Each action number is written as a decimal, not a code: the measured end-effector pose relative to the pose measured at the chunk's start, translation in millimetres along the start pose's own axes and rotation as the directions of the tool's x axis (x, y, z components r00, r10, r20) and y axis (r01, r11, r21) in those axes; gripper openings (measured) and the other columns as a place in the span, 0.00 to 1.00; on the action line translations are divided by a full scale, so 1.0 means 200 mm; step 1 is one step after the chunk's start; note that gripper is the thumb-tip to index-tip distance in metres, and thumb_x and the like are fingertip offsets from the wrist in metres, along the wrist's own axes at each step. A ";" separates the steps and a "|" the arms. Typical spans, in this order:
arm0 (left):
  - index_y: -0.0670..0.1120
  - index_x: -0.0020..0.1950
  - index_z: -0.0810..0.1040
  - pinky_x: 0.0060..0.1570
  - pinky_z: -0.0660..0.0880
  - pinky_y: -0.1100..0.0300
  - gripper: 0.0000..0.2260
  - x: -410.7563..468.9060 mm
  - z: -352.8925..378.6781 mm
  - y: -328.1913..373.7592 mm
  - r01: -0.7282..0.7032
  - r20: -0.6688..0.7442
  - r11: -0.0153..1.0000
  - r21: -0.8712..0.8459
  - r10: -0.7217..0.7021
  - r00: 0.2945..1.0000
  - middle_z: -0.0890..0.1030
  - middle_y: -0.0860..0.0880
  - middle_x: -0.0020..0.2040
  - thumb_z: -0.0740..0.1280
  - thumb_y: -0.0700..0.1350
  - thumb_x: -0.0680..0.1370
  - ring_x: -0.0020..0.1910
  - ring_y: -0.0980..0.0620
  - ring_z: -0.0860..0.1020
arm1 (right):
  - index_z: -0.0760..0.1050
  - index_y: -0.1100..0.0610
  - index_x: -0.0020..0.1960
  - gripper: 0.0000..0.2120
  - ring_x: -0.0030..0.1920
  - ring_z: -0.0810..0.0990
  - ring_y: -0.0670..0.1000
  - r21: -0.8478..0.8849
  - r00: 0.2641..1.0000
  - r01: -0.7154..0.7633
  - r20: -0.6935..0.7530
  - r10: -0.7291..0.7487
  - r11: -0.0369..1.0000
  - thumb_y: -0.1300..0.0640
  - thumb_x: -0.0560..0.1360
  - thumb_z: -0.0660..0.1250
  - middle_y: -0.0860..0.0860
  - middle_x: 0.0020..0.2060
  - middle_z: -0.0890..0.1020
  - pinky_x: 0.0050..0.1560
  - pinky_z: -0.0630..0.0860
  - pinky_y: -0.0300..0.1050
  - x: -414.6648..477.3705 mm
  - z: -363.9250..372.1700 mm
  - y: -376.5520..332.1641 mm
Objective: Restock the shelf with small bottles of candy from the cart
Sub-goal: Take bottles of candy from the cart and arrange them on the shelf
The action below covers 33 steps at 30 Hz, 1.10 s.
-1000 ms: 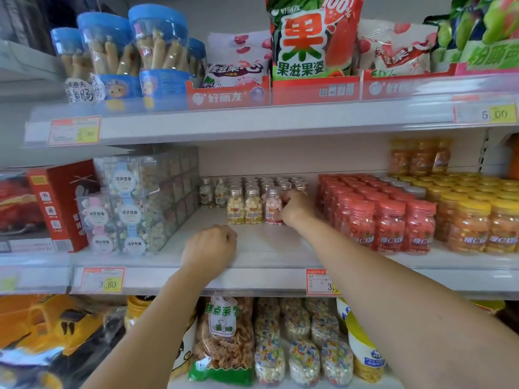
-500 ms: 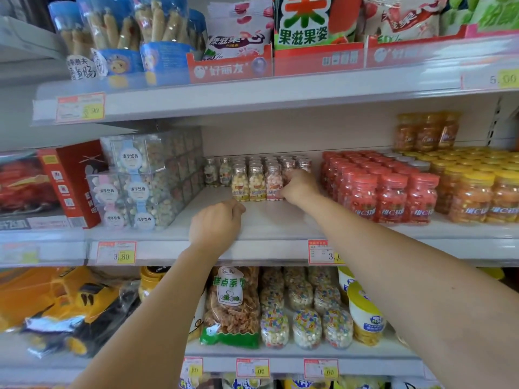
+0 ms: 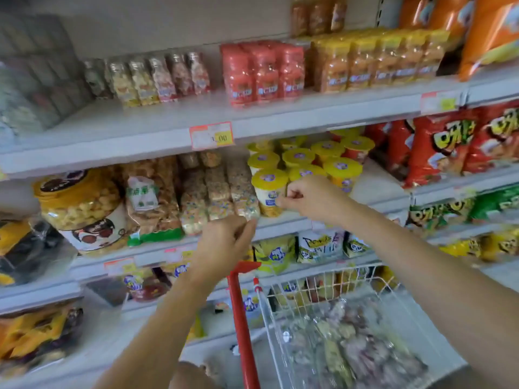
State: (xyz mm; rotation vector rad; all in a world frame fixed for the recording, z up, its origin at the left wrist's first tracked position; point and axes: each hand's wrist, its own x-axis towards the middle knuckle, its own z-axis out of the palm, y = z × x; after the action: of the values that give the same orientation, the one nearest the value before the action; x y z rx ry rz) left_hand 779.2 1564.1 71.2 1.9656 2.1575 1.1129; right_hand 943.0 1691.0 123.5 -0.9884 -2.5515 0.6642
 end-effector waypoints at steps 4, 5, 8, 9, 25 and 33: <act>0.49 0.28 0.64 0.33 0.66 0.61 0.20 -0.23 0.48 0.00 0.182 0.398 0.983 0.016 -0.173 0.901 0.70 0.50 0.28 0.62 0.54 0.79 0.31 0.49 0.73 | 0.62 0.54 0.28 0.22 0.28 0.66 0.52 -0.105 0.924 -0.291 0.226 0.308 0.951 0.50 0.77 0.65 0.52 0.24 0.65 0.31 0.59 0.45 -0.25 0.29 0.54; 0.48 0.30 0.66 0.37 0.69 0.57 0.19 -0.28 0.59 -0.01 0.228 0.467 0.973 0.039 -0.220 0.856 0.73 0.49 0.30 0.62 0.53 0.78 0.34 0.48 0.74 | 0.63 0.55 0.30 0.21 0.28 0.66 0.52 -0.127 0.880 -0.354 0.290 0.376 0.926 0.50 0.77 0.65 0.51 0.25 0.66 0.31 0.59 0.45 -0.32 0.37 0.65; 0.49 0.35 0.73 0.42 0.72 0.56 0.10 -0.37 0.88 -0.01 0.406 0.613 0.913 0.028 -0.337 0.715 0.77 0.50 0.35 0.63 0.45 0.77 0.35 0.52 0.74 | 0.73 0.57 0.44 0.09 0.41 0.76 0.53 -0.173 0.729 -0.500 0.445 0.520 0.849 0.52 0.78 0.64 0.53 0.39 0.76 0.37 0.66 0.44 -0.51 0.54 0.90; 0.49 0.41 0.76 0.43 0.72 0.57 0.06 -0.38 0.97 -0.02 0.447 0.647 0.893 0.047 -0.368 0.668 0.78 0.50 0.39 0.63 0.44 0.77 0.38 0.53 0.75 | 0.74 0.58 0.53 0.10 0.49 0.78 0.55 -0.179 0.695 -0.536 0.460 0.552 0.825 0.52 0.78 0.63 0.54 0.47 0.78 0.42 0.69 0.44 -0.56 0.60 0.98; 0.44 0.68 0.68 0.41 0.75 0.56 0.18 -0.38 1.86 -0.07 0.668 0.622 0.701 0.251 -0.646 0.443 0.78 0.43 0.58 0.61 0.38 0.78 0.48 0.46 0.79 | 0.77 0.65 0.53 0.25 0.18 0.74 0.44 0.177 0.266 -0.962 0.472 0.840 0.206 0.49 0.66 0.77 0.50 0.22 0.78 0.21 0.73 0.37 -0.73 1.26 1.30; 0.53 0.71 0.64 0.42 0.79 0.49 0.23 -0.31 1.94 -0.03 0.501 0.666 0.777 0.380 -0.606 0.435 0.74 0.40 0.61 0.66 0.42 0.78 0.50 0.42 0.78 | 0.73 0.65 0.60 0.21 0.36 0.82 0.53 0.129 0.208 -0.978 0.591 0.780 0.163 0.62 0.70 0.74 0.56 0.36 0.80 0.39 0.82 0.46 -0.71 1.19 1.33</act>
State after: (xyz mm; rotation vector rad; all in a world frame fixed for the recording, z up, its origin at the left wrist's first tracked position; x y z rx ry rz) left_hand 965.1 1695.8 -248.8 1.1648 2.0689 -0.0222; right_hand 1081.0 1693.5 -234.6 -2.3770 -1.4421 1.8960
